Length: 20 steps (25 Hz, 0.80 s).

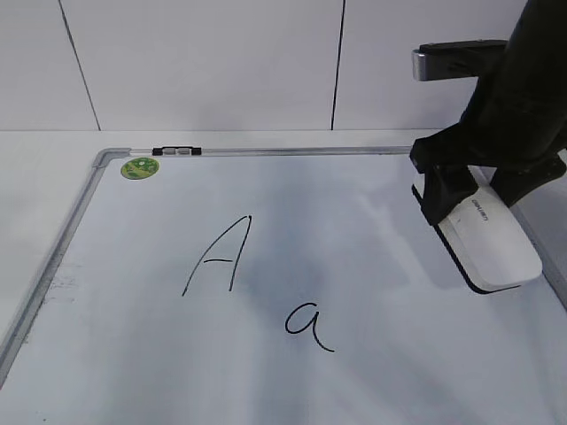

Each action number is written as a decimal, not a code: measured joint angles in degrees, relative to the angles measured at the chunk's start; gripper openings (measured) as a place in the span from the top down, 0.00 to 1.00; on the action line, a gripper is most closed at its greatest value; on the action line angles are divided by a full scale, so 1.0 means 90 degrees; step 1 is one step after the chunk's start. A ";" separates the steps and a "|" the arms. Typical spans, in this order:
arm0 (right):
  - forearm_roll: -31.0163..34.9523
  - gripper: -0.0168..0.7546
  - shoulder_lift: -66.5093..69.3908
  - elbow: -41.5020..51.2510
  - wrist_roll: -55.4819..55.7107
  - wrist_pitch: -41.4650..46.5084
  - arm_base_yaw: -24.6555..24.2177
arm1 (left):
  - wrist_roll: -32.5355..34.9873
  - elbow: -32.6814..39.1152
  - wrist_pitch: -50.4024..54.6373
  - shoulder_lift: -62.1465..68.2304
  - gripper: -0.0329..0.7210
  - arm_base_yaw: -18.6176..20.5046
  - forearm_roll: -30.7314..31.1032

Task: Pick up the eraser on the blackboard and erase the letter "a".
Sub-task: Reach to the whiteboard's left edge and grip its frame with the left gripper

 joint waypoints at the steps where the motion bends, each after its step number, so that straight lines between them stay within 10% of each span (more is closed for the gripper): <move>1: 0.0000 0.29 0.0000 -0.0009 0.0000 0.0000 0.0000 | 0.0000 -0.0065 -0.0069 0.0243 0.64 0.0000 -0.0078; 20: 0.0110 0.29 0.0000 -0.0009 -0.0030 0.0000 0.0000 | 0.0466 -0.1782 -0.0308 0.4777 0.64 0.0000 -0.0207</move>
